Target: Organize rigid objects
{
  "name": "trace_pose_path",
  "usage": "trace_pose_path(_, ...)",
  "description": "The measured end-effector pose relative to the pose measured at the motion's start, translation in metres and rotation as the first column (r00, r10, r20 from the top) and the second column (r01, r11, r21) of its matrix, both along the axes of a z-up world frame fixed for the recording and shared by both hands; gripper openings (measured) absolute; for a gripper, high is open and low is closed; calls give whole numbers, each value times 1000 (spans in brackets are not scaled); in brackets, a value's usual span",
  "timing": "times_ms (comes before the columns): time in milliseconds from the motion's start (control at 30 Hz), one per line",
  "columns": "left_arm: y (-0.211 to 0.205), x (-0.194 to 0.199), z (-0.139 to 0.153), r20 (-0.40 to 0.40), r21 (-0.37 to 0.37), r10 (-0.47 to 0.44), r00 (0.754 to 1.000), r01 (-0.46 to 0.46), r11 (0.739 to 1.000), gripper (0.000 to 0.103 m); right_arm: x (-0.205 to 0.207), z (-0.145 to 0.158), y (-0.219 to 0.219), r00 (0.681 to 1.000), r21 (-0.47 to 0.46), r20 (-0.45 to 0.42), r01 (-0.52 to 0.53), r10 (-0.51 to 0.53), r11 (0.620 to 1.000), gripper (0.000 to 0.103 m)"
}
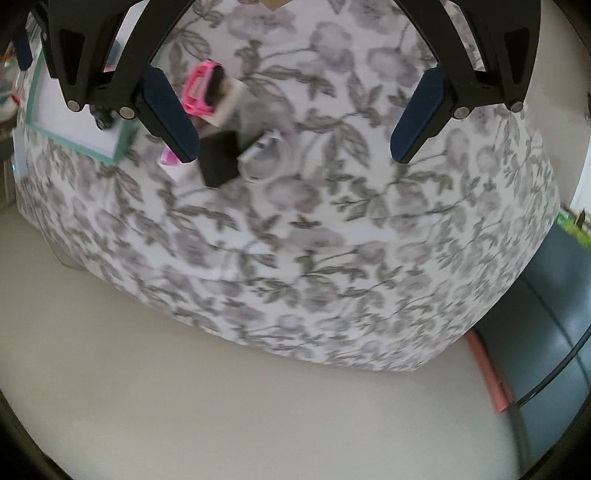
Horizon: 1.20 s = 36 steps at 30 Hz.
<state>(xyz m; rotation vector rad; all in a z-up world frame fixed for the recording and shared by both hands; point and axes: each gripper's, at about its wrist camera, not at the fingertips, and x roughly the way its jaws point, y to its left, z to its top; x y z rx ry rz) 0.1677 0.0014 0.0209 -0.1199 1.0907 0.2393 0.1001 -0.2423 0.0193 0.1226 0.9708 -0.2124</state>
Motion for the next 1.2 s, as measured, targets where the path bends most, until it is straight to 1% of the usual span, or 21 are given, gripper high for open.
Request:
trace_pose_path(100, 14, 2, -7, -20, -1, 26, 999, -26, 1000, 103, 7, -4, 14, 999, 0, -19, -31, 31, 1000, 103)
trace_pose_path(267, 20, 6, -28, -73, -31, 38, 997, -40, 999, 103, 19, -12, 35, 995, 46, -45, -85, 87, 995, 103)
trace_pose_path(367, 17, 9, -49, -133, -45, 18, 991, -24, 999, 103, 26, -21, 49, 991, 64, -66, -111, 115, 992, 103)
trace_pose_path(500, 19, 12, -69, -187, -56, 25, 982, -36, 998, 103, 34, -35, 64, 983, 79, -98, -149, 157, 986, 103)
trace_pose_path(567, 22, 13, -73, -195, -64, 34, 980, -48, 997, 103, 36, -40, 68, 979, 89, -109, -161, 170, 983, 103)
trace_pose_path(700, 31, 14, -77, -204, -69, 54, 977, -70, 995, 103, 41, -51, 76, 971, 153, -126, -184, 204, 971, 103)
trace_pose_path(900, 44, 17, -82, -222, -97, 76, 972, -99, 990, 103, 47, -59, 86, 962, 213, -130, -209, 240, 954, 102)
trace_pose_path(1133, 52, 23, -87, -233, -114, 77, 970, -106, 988, 103, 55, -70, 96, 950, 274, -137, -236, 281, 932, 99)
trace_pose_path(1200, 53, 25, -90, -237, -127, 71, 969, -104, 987, 103, 57, -75, 97, 947, 286, -147, -235, 285, 929, 96)
